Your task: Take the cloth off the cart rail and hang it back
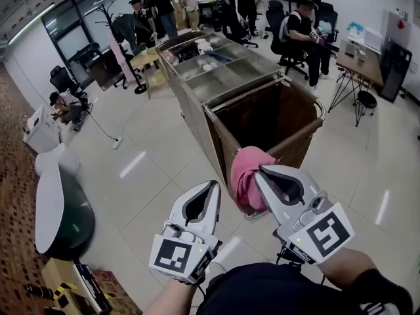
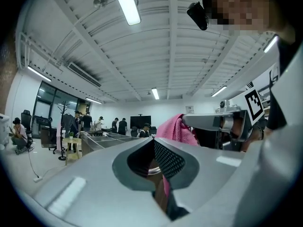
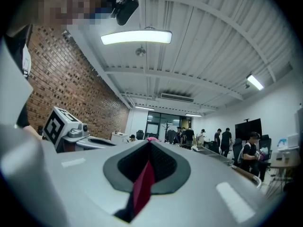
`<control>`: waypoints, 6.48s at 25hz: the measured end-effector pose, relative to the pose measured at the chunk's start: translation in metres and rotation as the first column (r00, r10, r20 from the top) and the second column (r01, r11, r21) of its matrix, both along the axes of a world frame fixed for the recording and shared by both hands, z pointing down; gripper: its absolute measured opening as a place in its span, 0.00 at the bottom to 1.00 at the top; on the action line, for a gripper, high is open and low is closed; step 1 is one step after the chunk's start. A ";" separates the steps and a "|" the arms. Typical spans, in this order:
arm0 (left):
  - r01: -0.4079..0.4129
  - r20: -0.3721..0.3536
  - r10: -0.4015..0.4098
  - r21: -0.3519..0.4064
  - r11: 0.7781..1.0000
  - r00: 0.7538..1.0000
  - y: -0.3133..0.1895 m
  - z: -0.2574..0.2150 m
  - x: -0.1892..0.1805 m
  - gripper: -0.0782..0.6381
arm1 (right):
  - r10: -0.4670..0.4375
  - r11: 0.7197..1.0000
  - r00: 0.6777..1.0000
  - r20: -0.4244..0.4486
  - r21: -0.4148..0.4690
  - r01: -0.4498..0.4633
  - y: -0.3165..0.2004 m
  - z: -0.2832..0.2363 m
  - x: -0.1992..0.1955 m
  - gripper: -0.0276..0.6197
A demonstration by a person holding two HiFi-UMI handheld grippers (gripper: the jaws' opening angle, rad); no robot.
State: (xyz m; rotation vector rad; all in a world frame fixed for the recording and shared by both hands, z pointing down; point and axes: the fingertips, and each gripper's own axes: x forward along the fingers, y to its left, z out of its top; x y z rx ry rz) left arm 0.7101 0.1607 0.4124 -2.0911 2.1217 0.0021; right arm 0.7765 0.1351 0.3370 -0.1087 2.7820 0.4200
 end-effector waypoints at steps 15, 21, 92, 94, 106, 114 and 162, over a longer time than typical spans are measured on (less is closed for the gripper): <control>0.028 0.041 -0.035 0.169 0.985 0.999 0.069 -0.015 -0.166 0.11 | -0.034 0.999 0.999 -0.007 0.003 0.034 0.068 0.012 -0.169 0.05; 0.056 0.005 -0.058 0.178 0.982 0.998 0.123 -0.060 -0.248 0.11 | -0.026 0.989 0.974 -0.223 -0.146 -0.007 0.121 -0.005 -0.256 0.05; -0.077 -0.056 0.084 0.110 0.991 0.995 -0.015 -0.052 -0.871 0.11 | 0.127 0.964 0.967 -0.222 -0.203 -0.173 -0.005 -0.017 -0.865 0.05; -0.082 -0.058 0.089 0.110 0.991 0.994 -0.023 -0.048 -0.879 0.11 | 0.135 0.962 0.966 -0.219 -0.206 -0.181 -0.014 -0.014 -0.872 0.05; -0.133 -0.038 0.136 0.079 0.988 0.990 -0.122 -0.052 -0.952 0.11 | 0.182 0.951 0.966 -0.183 -0.218 -0.221 -0.113 -0.020 -0.944 0.05; -0.144 -0.038 0.148 0.077 0.987 0.988 -0.179 -0.068 -0.999 0.11 | 0.205 0.944 0.962 -0.180 -0.222 -0.243 -0.170 -0.036 -0.987 0.05; -0.492 -0.123 0.501 0.101 0.865 0.857 -0.254 -0.122 -1.382 0.11 | 0.555 0.820 0.819 -0.146 -0.070 -0.569 -0.216 -0.121 -1.374 0.05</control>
